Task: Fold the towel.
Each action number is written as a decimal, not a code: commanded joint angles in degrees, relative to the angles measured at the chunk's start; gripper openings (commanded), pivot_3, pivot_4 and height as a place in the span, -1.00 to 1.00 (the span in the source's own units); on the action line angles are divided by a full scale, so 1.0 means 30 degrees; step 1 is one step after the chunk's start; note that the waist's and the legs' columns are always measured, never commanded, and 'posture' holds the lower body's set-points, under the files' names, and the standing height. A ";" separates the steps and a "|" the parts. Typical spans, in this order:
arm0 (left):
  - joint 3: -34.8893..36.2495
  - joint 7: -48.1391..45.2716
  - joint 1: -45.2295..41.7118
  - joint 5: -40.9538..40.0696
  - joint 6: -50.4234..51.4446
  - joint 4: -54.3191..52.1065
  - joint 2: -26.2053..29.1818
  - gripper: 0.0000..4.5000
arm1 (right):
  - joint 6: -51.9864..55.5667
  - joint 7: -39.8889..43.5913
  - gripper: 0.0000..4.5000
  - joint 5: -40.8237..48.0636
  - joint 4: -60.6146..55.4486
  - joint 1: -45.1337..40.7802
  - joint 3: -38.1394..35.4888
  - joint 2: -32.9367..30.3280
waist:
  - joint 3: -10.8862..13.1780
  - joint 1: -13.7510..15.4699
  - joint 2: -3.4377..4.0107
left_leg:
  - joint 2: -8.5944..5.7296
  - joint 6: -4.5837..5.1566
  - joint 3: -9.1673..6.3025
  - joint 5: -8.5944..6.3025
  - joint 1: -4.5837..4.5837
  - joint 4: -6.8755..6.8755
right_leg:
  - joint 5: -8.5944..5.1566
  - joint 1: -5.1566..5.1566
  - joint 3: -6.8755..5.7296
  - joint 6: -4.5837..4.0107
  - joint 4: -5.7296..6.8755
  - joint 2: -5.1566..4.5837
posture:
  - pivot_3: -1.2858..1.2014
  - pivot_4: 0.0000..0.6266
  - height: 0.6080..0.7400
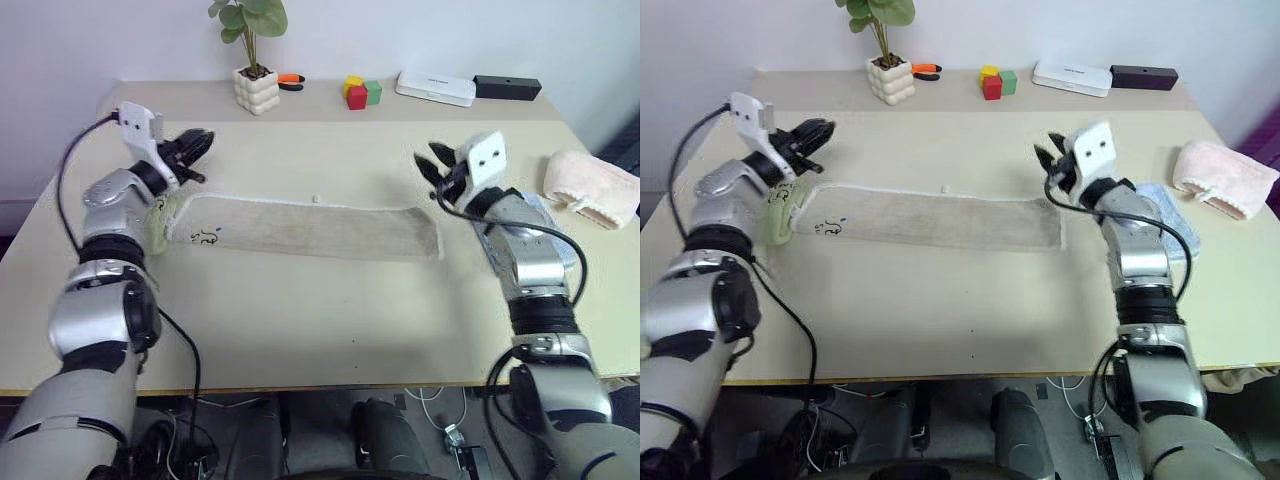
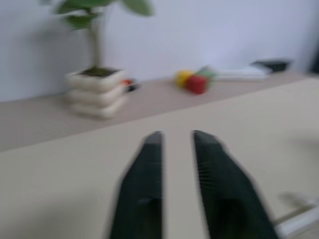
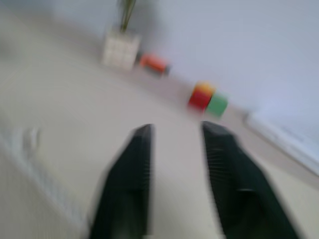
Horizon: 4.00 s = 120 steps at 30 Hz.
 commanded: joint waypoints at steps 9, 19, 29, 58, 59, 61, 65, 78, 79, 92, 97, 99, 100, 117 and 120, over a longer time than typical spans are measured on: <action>0.1459 0.4645 0.2018 -0.2835 0.3715 -0.3409 -0.3587 -1.00 | 0.5460 -0.6190 -0.99 -0.1782 -0.1944 0.2379 0.2844 0.6266 | -0.0003 -0.0240 0.0002 | -0.0006 0.0005 -0.0032 -0.0003 -0.0019 -0.0005 | 0.0000 -0.0002 0.0000 0.0000 -0.0005 -0.0001 | 0.03 -0.52 0.92; 0.0801 0.7434 0.3490 -0.1099 0.3664 -0.0723 -0.1844 -1.00 | 0.5941 -0.9157 -0.99 -0.2425 0.0800 0.2323 0.0504 0.4546 | -0.0029 -0.0284 -0.0002 | -0.0011 0.0049 -0.0039 -0.0028 0.0006 -0.0014 | 0.0000 0.0014 0.0000 -0.0001 -0.0005 -0.0001 | 0.03 -0.52 0.92; 0.1110 0.5666 0.3069 -0.2011 0.3466 -0.1600 -0.1404 -1.00 | 0.5277 -0.7810 -0.99 -0.0791 -0.0257 0.2998 -0.0757 0.4091 | -0.0035 -0.0218 -0.0011 | -0.0014 0.0089 -0.0039 -0.0051 0.0005 -0.0017 | -0.0001 0.0022 -0.0001 -0.0001 -0.0007 -0.0001 | 0.03 -0.52 0.92; -0.2409 -1.0868 0.7456 -0.5287 0.5793 -1.4060 0.3314 0.99 | 1.7909 -1.4054 1.00 2.2430 -1.3508 1.1251 -0.9073 0.4664 | -0.0032 -0.0247 -0.0004 | -0.0008 0.0120 -0.0081 -0.0070 0.0004 -0.0053 | -0.0005 0.0033 0.0000 -0.0014 -0.0028 0.0009 | 0.03 -0.52 0.92; -0.2548 -1.1454 0.7740 -0.5329 0.5731 -1.4476 0.3604 0.99 | 1.7678 -1.4405 1.00 2.2777 -1.3468 1.1476 -0.8899 0.4833 | -0.0032 -0.0260 -0.0004 | -0.0008 0.0122 -0.0085 -0.0071 0.0003 -0.0054 | -0.0006 0.0033 0.0000 -0.0014 -0.0030 0.0010 | 0.03 -0.52 0.92; -0.2571 -1.2316 0.8133 -0.5628 0.6174 -1.5006 0.4080 0.99 | 1.7129 -1.5375 1.00 2.4018 -1.3295 1.1537 -0.8521 0.5187 | -0.0032 -0.0275 -0.0003 | -0.0006 0.0124 -0.0088 -0.0072 0.0002 -0.0058 | -0.0007 0.0030 0.0001 -0.0016 -0.0032 0.0012 | 0.03 -0.52 0.92; -0.2652 -1.2663 0.8600 -0.5094 0.5762 -1.4822 0.4451 0.99 | 1.6212 -1.6243 1.00 2.5147 -1.2885 1.1361 -0.7577 0.5306 | -0.0032 -0.0243 -0.0003 | -0.0006 0.0126 -0.0091 -0.0073 0.0000 -0.0056 | -0.0007 0.0031 0.0001 -0.0016 -0.0032 0.0009 | 0.03 -0.52 0.92; -0.2247 -1.1673 1.0012 -0.5598 0.6757 -1.7485 0.5026 0.99 | 1.3718 -1.5529 1.00 2.2635 -1.1016 1.1172 -0.5437 0.4963 | -0.0036 -0.0282 -0.0010 | -0.0007 0.0136 -0.0109 -0.0079 -0.0002 -0.0054 | -0.0007 0.0040 0.0002 -0.0016 -0.0038 0.0013 | 0.03 -0.52 0.92; -0.2273 -1.1658 1.0036 -0.5553 0.6664 -1.7414 0.5079 0.99 | 1.3455 -1.5520 1.00 2.2366 -1.0709 1.1041 -0.5477 0.4960 | -0.0037 -0.0274 -0.0011 | -0.0007 0.0136 -0.0109 -0.0079 -0.0001 -0.0052 | -0.0007 0.0043 0.0002 -0.0016 -0.0038 0.0012 | 0.03 -0.52 0.92; -0.2418 -1.0960 1.0292 -0.5783 0.6749 -1.7828 0.4982 1.00 | 1.0760 -1.6091 -1.00 1.9584 -0.7964 0.8783 -0.5173 0.6013 | -0.0079 -0.0323 -0.0075 | -0.0006 0.0137 -0.0118 -0.0080 0.0018 -0.0044 | -0.0005 0.0070 0.0001 -0.0017 -0.0039 0.0015 | 0.03 -0.52 0.92; -0.2476 -1.0671 1.0367 -0.5711 0.6425 -1.7821 0.4811 1.00 | 1.0836 -1.5481 -1.00 1.6861 -0.8162 0.8502 -0.4259 0.4595 | -0.0082 -0.0228 -0.0080 | -0.0012 0.0138 -0.0116 -0.0080 0.0014 -0.0038 | -0.0006 0.0079 0.0001 -0.0018 -0.0046 0.0008 | 0.03 -0.52 0.92; -0.2504 -1.0617 1.0387 -0.5685 0.6316 -1.7793 0.4748 1.00 | 1.1100 -1.4932 -1.00 1.5808 -0.8210 0.8459 -0.4019 0.3400 | -0.0080 -0.0175 -0.0077 | -0.0021 0.0139 -0.0116 -0.0081 0.0008 -0.0035 | -0.0007 0.0079 0.0001 -0.0019 -0.0049 -0.0001 | 0.03 -0.52 0.92; -0.2519 -1.0600 1.0382 -0.5673 0.6288 -1.7770 0.4728 1.00 | 1.1086 -1.4738 -1.00 1.5483 -0.8156 0.8429 -0.4053 0.3042 | -0.0080 -0.0159 -0.0077 | -0.0024 0.0140 -0.0117 -0.0082 0.0003 -0.0033 | -0.0007 0.0079 0.0001 -0.0020 -0.0053 -0.0004 | 0.03 -0.52 0.92; -0.1732 -0.9506 1.1460 -0.5299 0.4999 -1.6116 0.4694 1.00 | 1.0935 -0.7885 -1.00 0.8212 -1.0482 0.8208 0.0403 -0.1500 | -0.0070 -0.0212 -0.0062 | -0.0020 0.0145 -0.0110 -0.0084 -0.0003 -0.0050 | -0.0008 0.0052 0.0006 -0.0018 -0.0058 0.0011 | 0.03 -0.52 0.92; -0.1662 -0.9401 1.1786 -0.5509 0.5157 -1.6604 0.4737 1.00 | 1.1167 -0.7814 -1.00 0.7878 -1.0423 0.7361 0.0103 -0.1234 | -0.0069 -0.0220 -0.0061 | -0.0020 0.0145 -0.0109 -0.0084 -0.0006 -0.0042 | -0.0008 0.0053 0.0006 -0.0017 -0.0056 0.0008 | 0.03 -0.52 0.92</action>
